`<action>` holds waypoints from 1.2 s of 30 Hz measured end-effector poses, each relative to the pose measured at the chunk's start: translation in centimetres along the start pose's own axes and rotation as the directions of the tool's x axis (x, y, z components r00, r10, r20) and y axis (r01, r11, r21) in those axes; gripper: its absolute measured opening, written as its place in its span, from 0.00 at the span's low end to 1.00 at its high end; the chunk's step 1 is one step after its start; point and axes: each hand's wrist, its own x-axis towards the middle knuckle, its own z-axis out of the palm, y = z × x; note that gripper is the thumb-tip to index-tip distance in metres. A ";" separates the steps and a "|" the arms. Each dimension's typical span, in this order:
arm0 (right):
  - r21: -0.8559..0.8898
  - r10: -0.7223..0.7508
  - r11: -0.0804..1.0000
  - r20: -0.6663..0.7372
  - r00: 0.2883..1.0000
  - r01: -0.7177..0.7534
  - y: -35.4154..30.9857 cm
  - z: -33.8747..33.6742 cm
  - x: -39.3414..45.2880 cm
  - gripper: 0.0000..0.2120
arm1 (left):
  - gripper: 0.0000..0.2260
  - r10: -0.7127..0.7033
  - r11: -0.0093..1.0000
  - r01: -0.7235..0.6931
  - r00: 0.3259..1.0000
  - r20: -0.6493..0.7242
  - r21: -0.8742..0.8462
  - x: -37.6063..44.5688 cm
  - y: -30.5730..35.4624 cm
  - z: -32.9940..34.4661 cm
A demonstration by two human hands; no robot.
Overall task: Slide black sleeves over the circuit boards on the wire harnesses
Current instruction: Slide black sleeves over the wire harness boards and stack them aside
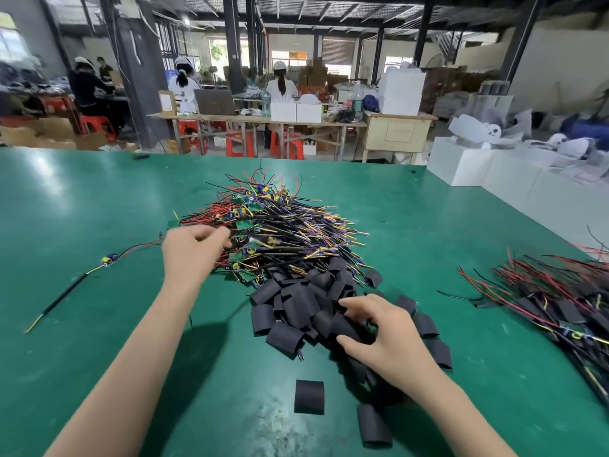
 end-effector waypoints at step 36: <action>0.266 -0.064 0.952 -0.306 0.950 0.150 0.3 -2.3 0.1 0.28 | 0.10 0.228 0.958 -0.026 0.670 0.706 -0.284 -4.9 -1.8 -2.0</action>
